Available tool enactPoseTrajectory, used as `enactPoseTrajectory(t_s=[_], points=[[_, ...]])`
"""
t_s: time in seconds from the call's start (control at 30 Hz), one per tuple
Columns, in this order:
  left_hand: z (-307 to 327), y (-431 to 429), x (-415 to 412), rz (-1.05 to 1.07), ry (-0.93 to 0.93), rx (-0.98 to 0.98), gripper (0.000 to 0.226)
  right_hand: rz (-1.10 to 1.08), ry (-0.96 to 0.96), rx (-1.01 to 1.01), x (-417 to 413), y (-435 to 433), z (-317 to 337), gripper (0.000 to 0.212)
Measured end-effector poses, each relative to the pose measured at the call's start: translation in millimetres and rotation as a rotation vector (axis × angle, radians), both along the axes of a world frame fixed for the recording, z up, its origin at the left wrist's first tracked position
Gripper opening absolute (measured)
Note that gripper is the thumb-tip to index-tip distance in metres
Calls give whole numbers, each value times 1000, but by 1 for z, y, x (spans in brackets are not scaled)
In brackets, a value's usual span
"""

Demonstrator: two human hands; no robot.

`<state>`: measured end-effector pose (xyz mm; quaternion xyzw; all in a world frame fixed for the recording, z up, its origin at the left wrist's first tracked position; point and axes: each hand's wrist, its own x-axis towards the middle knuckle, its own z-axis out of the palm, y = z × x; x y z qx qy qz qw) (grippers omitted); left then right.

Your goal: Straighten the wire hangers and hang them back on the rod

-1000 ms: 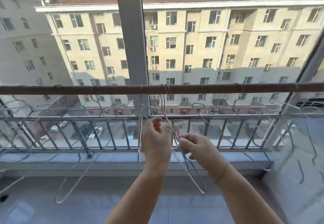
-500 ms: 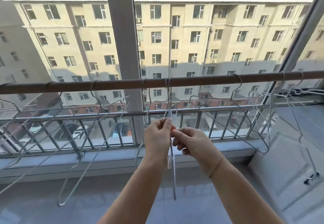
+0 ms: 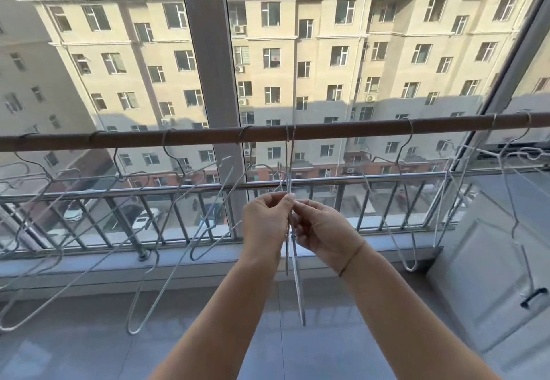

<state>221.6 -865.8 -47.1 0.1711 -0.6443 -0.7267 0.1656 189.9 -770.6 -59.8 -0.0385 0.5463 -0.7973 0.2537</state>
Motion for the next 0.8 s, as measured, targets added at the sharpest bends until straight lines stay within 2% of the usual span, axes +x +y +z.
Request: enactPoseTrajectory(t_s=[0.13,0.3,0.43,0.8], points=[[2,0,-1,20,-10,-81,16,9,-25,-58,-4,2,-5,19],[5,1,-5,45,-33,-192,7,21,-36,-64,-8,8,-6,7],[9,3,-4,57,-23,-229,12,62,-56,-68,-11,12,-3,17],[16,-2,-10,65,-95,-376,10,155,-198,-105,-20,7,3,14]])
